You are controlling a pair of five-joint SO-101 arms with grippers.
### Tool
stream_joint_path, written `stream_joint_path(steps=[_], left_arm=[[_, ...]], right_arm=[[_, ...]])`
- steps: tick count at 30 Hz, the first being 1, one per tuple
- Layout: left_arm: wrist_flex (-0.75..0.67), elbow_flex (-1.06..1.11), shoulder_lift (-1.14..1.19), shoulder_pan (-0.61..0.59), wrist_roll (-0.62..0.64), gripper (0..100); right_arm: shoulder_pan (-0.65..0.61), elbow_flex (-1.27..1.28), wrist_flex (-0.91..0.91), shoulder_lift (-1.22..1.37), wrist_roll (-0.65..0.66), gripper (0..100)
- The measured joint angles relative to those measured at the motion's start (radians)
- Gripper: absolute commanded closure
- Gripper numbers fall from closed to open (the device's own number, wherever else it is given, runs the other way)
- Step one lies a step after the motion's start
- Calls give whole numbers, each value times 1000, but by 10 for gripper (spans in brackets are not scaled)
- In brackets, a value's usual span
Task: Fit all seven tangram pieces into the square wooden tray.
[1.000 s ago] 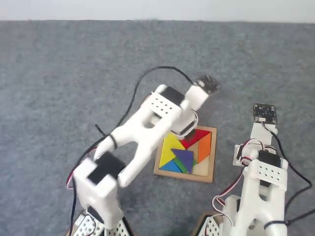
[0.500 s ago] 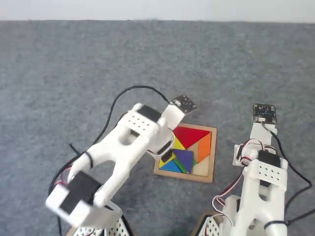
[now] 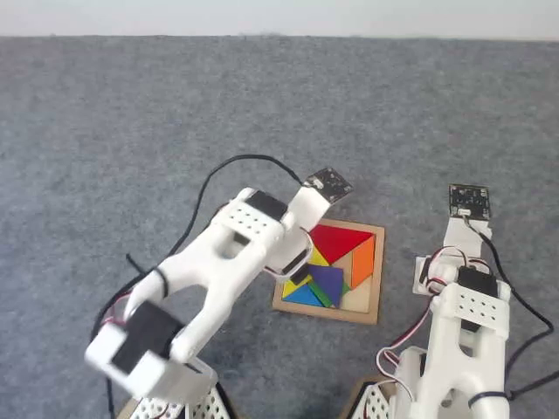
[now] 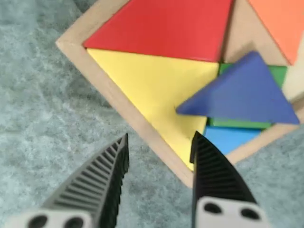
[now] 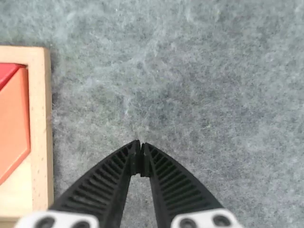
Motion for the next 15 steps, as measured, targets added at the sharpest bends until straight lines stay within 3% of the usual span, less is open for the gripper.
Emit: stream_joint_path(steps=[9,15], left_arm=[[17,-230,175,3,-2,801],[64,-247,183,66,17,801]], right_arm=[[0,0,0,0,0,987],[0,0,0,0,0,987]])
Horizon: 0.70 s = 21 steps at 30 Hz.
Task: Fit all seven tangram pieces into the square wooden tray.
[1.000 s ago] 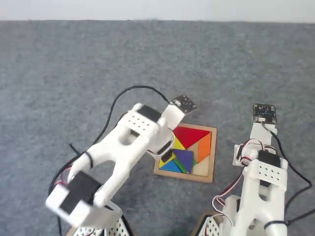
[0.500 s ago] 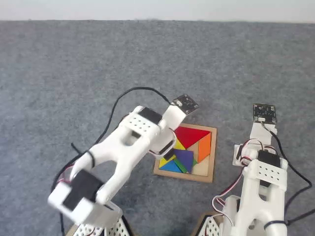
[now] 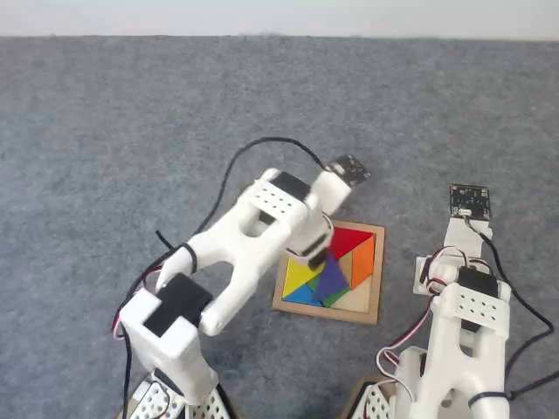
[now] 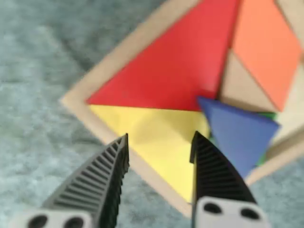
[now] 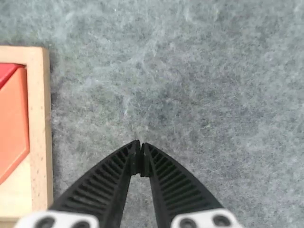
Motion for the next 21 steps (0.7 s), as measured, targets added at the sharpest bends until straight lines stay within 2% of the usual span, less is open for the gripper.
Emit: stream_joint_path(steps=[3,9,13,21], left_arm=[[25,-3,0,46,12,801],[87,-6,0,64,25,801],[89,-6,0,63,49,801],[94,-6,0,141,44,801]], right_arm=[[2,0,0,0,0,987],[0,0,0,0,0,987],[3,0,0,0,0,987],[3,0,0,0,0,987]])
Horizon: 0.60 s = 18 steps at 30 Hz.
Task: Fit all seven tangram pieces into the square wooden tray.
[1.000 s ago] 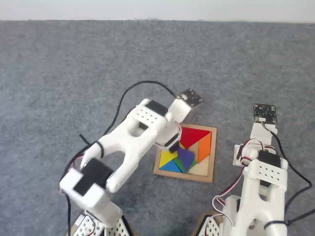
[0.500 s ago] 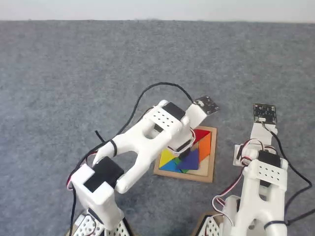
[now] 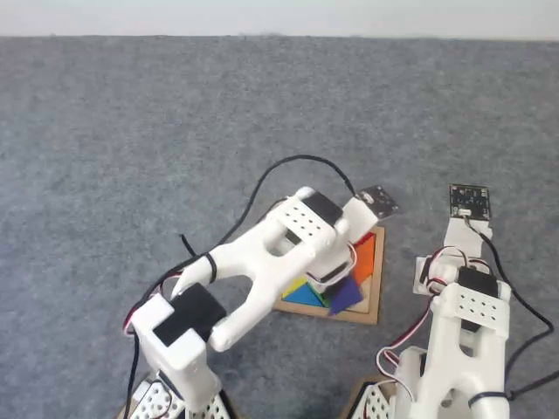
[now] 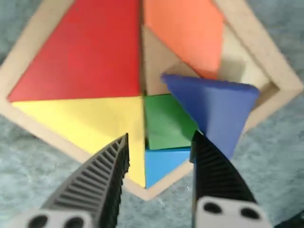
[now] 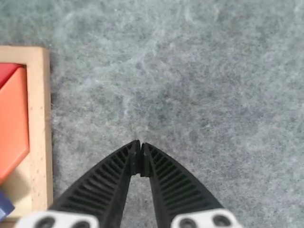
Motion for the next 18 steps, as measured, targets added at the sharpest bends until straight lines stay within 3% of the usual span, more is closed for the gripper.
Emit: stream_joint_path(steps=[18], left_arm=[[-68,-61,9,11,0,801]], right_arm=[[0,0,0,0,0,987]])
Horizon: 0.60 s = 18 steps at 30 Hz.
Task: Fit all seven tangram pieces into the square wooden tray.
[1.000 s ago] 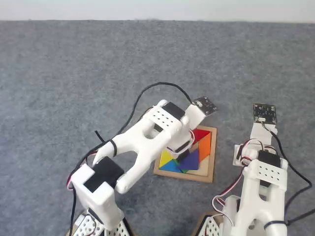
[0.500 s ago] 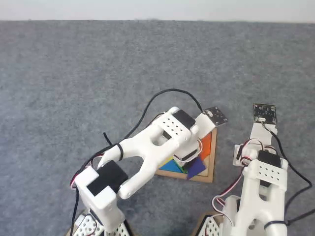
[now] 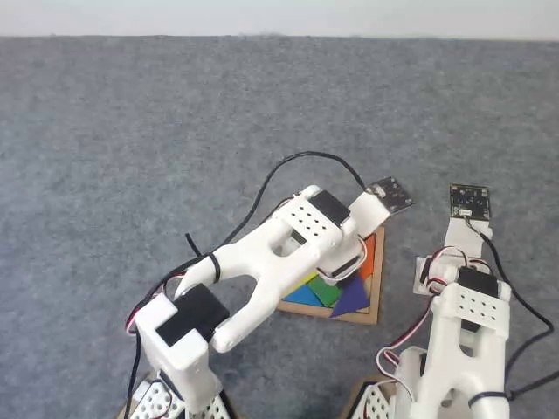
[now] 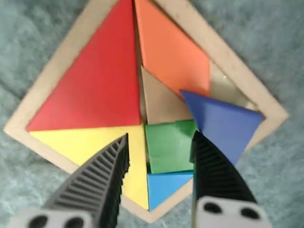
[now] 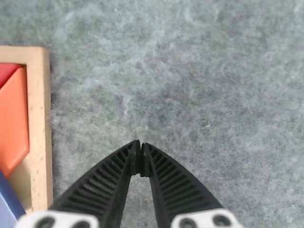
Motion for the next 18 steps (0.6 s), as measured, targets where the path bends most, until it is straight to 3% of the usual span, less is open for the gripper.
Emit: stream_joint_path(steps=[18], left_arm=[[0,-11,0,52,5,801]], right_arm=[[0,0,0,0,0,987]])
